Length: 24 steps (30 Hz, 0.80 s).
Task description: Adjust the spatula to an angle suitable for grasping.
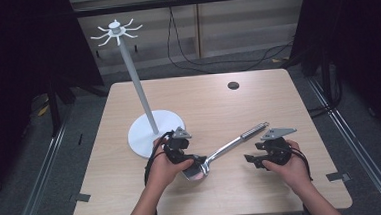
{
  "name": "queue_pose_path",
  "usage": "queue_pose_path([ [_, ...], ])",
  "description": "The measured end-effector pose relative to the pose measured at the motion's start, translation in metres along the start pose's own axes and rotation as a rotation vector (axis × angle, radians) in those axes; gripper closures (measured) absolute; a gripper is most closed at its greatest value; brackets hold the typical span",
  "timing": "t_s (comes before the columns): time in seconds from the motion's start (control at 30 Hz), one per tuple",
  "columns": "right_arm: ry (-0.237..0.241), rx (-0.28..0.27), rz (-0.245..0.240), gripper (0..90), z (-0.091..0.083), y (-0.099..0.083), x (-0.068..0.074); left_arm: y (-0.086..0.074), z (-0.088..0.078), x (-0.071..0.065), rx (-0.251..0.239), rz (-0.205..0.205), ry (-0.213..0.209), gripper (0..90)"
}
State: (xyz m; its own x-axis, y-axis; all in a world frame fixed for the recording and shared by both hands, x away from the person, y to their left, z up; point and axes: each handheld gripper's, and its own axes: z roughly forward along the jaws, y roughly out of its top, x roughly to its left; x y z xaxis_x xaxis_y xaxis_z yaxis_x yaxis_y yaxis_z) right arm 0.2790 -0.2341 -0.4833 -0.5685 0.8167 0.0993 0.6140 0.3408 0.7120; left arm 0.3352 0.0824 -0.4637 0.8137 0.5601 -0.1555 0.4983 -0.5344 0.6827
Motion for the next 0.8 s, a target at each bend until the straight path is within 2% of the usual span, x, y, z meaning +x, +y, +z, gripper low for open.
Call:
queue_pose_path([
  [0.07, 0.001, -0.004, -0.001, 33.5, 0.000, 0.000, -0.001, 0.001, 0.002, 0.000, 0.010, -0.001, -0.005, 14.9],
  [0.17, -0.006, -0.012, 0.010, 32.5, -0.004, 0.000, -0.001, 0.007, 0.006, -0.001, 0.066, 0.045, -0.016, 16.9],
  [0.2, -0.008, -0.011, 0.005, 32.4, -0.005, 0.000, -0.002, 0.008, 0.008, -0.002, 0.071, 0.056, -0.011, 17.4],
  [0.3, -0.006, -0.012, 0.006, 32.1, -0.005, 0.000, -0.002, 0.012, 0.012, -0.003, 0.101, 0.086, -0.037, 19.6],
  [0.37, -0.006, -0.015, 0.012, 31.9, -0.005, 0.000, -0.003, 0.015, 0.017, -0.004, 0.106, 0.083, -0.036, 20.7],
  [0.4, -0.008, -0.016, 0.013, 31.9, -0.006, -0.001, -0.003, 0.015, 0.019, -0.006, 0.096, 0.065, -0.031, 21.6],
  [0.43, -0.008, -0.017, 0.009, 31.9, -0.006, -0.001, -0.003, 0.017, 0.020, -0.004, 0.117, 0.089, -0.034, 24.1],
  [0.5, -0.011, -0.016, 0.014, 31.8, -0.006, -0.001, -0.003, 0.018, 0.024, -0.005, 0.111, 0.076, -0.037, 25.0],
  [0.53, -0.008, -0.015, 0.015, 31.8, -0.007, -0.001, -0.004, 0.019, 0.029, -0.005, 0.125, 0.095, -0.038, 25.0],
  [0.6, -0.010, -0.015, 0.012, 31.6, -0.007, -0.002, -0.005, 0.020, 0.031, -0.005, 0.134, 0.099, -0.039, 26.8],
  [0.63, -0.007, -0.013, 0.018, 31.4, -0.008, -0.002, -0.005, 0.022, 0.037, -0.008, 0.150, 0.102, -0.058, 27.1],
  [0.67, -0.004, -0.016, 0.019, 31.2, -0.008, -0.003, -0.006, 0.024, 0.040, -0.009, 0.162, 0.121, -0.059, 27.7],
  [0.8, -0.004, -0.010, 0.017, 30.9, -0.007, -0.004, -0.007, 0.028, 0.046, -0.011, 0.186, 0.133, -0.054, 30.3],
])
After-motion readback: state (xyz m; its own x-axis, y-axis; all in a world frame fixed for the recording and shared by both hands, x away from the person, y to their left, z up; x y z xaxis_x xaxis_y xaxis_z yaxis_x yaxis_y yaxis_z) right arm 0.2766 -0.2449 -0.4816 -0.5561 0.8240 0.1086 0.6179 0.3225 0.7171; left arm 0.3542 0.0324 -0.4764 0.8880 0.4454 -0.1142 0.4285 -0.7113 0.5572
